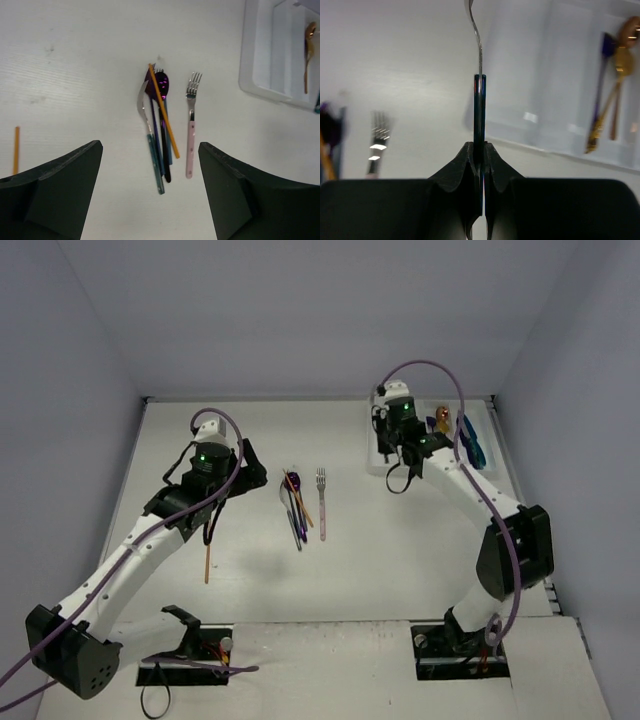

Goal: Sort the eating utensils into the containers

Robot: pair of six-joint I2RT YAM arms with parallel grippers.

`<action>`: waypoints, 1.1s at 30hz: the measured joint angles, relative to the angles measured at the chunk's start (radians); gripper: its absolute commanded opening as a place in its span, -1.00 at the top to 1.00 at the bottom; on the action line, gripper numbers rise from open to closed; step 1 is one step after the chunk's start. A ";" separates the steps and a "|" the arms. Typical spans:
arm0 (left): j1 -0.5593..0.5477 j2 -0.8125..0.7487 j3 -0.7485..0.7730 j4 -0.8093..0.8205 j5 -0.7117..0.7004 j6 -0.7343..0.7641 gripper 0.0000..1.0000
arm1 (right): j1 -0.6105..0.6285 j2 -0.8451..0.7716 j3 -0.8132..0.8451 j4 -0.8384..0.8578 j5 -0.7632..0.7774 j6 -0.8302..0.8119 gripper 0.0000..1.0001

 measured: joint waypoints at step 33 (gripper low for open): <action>0.006 -0.067 -0.190 -0.199 0.003 0.048 -0.44 | -0.384 0.575 0.394 -0.022 0.088 -0.185 0.04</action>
